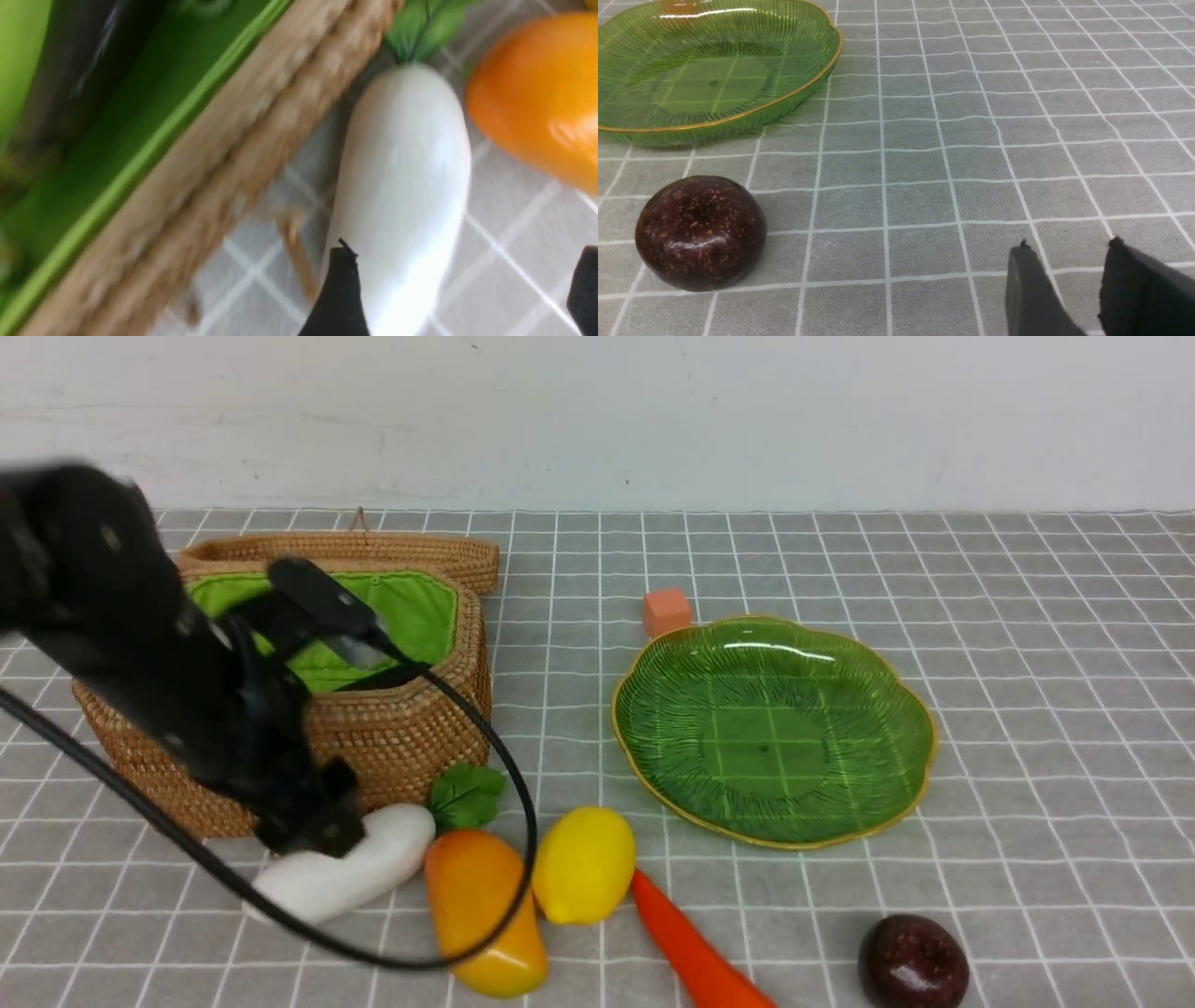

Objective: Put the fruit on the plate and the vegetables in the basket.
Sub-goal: Take a daikon with your left arm and place it on the basket on the left, then grab the mango with your left arm and place it on the right plate, then grab a lemon with your left arm and place it on the plate on the right

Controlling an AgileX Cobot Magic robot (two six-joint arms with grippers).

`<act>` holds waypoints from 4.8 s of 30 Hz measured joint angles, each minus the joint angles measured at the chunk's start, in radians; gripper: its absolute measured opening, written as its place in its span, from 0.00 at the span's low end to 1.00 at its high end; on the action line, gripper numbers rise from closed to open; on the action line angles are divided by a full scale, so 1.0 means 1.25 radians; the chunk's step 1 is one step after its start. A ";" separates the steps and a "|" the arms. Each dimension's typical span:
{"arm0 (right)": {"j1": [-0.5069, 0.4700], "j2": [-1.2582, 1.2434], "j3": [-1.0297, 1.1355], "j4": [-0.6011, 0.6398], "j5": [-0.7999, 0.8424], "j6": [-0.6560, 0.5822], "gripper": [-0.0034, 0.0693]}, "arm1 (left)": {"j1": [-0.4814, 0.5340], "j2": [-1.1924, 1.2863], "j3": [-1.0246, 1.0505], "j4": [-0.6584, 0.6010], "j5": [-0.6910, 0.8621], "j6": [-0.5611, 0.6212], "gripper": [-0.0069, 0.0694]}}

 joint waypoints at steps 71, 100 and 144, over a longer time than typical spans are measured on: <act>0.000 0.000 0.000 0.000 0.000 0.000 0.38 | -0.067 -0.066 -0.120 -0.079 0.202 -0.627 0.77; 0.000 0.000 0.000 0.000 0.000 0.000 0.38 | -0.224 0.115 -0.098 0.240 0.140 -1.087 0.78; 0.000 0.000 0.000 0.000 0.000 0.000 0.38 | -0.311 0.450 -0.877 0.092 0.296 -0.889 0.92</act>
